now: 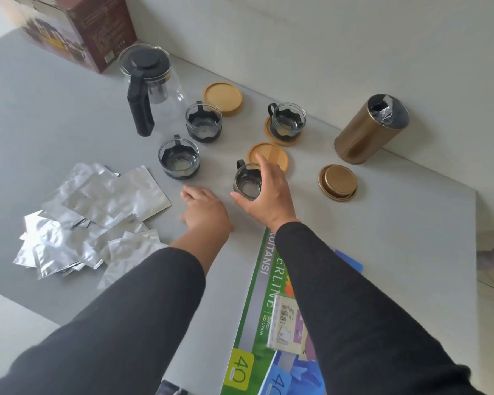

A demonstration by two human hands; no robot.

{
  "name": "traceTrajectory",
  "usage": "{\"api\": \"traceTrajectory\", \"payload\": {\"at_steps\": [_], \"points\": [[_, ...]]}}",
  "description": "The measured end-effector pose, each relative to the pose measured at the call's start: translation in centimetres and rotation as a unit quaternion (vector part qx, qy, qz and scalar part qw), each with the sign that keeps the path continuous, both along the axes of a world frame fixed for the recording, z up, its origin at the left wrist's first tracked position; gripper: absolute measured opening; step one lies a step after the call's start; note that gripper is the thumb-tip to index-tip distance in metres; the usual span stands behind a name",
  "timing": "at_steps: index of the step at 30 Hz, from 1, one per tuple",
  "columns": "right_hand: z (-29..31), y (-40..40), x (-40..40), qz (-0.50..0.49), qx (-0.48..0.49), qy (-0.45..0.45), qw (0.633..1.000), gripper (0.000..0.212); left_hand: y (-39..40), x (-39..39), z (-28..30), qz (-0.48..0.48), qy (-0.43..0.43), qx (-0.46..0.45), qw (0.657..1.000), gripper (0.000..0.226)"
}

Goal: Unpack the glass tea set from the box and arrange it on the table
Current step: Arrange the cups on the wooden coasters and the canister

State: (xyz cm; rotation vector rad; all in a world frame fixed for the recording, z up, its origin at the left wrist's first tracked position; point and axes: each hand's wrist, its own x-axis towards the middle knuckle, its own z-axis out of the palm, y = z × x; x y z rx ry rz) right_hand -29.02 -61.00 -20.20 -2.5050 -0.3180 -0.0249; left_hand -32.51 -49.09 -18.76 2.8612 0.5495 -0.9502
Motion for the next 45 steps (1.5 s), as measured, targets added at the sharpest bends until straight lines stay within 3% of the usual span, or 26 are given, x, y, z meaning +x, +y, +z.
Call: {"api": "traceTrajectory", "payload": {"at_steps": [4,9,24,31,45], "points": [[0.1,0.1,0.0,-0.001,0.027,0.011,1.000,0.089,0.2,-0.1,0.1,0.005,0.001,-0.006,1.000,0.114],[1.4,-0.8,1.9,-0.045,0.053,-0.060,0.996,0.084,0.1,-0.2,0.1,0.011,-0.007,-0.016,1.000,0.112],[0.6,-1.2,5.6,-0.110,0.124,0.009,0.986,0.091,-0.1,0.0,0.1,0.012,-0.014,-0.018,1.000,0.113],[-0.2,-0.8,5.5,-0.132,0.124,0.030,0.983,0.106,-0.2,-0.1,0.0,0.018,-0.014,-0.016,1.000,0.115],[-0.3,-0.7,4.0,-0.095,0.093,0.022,0.991,0.110,-0.2,-0.2,0.4,0.030,-0.027,-0.022,0.999,0.117]]}}
